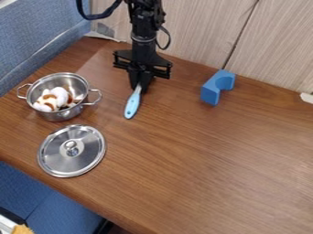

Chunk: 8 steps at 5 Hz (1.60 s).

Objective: Put the big spoon to the right of the silver pan

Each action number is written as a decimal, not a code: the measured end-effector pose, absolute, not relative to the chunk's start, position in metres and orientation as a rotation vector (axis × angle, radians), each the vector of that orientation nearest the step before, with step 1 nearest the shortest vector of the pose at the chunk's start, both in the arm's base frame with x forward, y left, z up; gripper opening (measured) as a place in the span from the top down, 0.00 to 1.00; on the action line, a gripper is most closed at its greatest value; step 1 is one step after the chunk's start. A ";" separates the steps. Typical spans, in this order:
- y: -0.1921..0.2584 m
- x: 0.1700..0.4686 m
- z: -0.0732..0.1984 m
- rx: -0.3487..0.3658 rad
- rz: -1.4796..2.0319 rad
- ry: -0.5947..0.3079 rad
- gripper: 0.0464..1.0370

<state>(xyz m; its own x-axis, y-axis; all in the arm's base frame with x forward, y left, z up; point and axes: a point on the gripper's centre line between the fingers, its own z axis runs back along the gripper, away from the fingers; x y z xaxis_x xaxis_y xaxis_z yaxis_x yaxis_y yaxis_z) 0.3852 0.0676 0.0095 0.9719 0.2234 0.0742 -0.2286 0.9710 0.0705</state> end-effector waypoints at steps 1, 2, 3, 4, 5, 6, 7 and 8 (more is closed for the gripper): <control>0.063 0.389 0.038 0.029 0.265 -0.114 0.89; 0.053 0.385 0.067 0.008 0.264 -0.143 0.89; 0.020 0.368 0.087 -0.029 0.195 -0.184 0.89; -0.020 0.344 0.084 -0.079 0.073 -0.204 0.89; -0.052 0.325 0.072 -0.080 -0.004 -0.206 0.89; -0.074 0.310 0.056 -0.081 -0.040 -0.202 0.89; -0.078 0.301 0.037 -0.084 -0.039 -0.182 0.89; -0.080 0.297 0.014 -0.079 -0.045 -0.143 0.89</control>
<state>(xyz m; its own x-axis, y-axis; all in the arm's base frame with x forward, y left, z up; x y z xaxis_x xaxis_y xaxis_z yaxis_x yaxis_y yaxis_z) 0.2969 -0.0800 0.0136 0.9888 -0.0392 0.1437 0.0505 0.9959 -0.0753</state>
